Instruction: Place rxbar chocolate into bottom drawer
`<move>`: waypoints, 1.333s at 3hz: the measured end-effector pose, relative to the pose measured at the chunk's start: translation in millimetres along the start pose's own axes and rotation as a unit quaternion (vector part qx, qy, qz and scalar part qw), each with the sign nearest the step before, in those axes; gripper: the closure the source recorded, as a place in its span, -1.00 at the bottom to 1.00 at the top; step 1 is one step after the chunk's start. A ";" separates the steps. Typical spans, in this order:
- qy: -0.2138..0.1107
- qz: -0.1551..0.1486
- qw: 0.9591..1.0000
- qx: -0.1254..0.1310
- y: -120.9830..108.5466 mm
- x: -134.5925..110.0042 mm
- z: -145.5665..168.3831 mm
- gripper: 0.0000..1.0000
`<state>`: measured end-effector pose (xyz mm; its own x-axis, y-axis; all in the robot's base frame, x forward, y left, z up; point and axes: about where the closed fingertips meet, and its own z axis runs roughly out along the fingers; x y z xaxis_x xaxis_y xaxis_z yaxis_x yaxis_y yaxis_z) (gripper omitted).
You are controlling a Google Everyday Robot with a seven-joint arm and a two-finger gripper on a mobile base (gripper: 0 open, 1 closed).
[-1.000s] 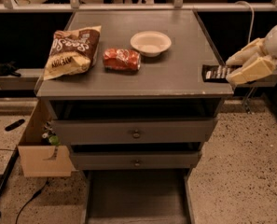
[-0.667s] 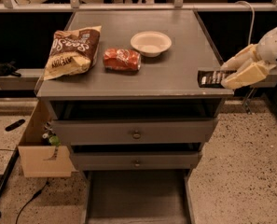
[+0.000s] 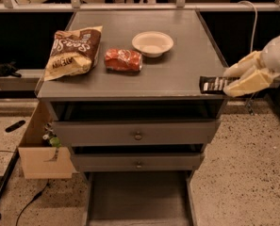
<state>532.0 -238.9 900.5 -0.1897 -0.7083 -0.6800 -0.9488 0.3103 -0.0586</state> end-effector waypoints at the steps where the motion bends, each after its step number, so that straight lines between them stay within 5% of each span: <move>1: -0.050 0.016 0.999 -0.006 53.1 9.1 3.3 1.00; 2: -0.073 0.041 0.996 -0.037 108.9 28.6 21.6 1.00; 4: -0.070 0.054 0.995 -0.054 124.5 40.1 33.7 1.00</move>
Offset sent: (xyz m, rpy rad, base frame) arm -0.1754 0.0451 -0.0922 0.2579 0.1718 0.0076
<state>414.7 -207.4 841.3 -0.2632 -0.5770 -0.7732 -0.9477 0.3048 0.0951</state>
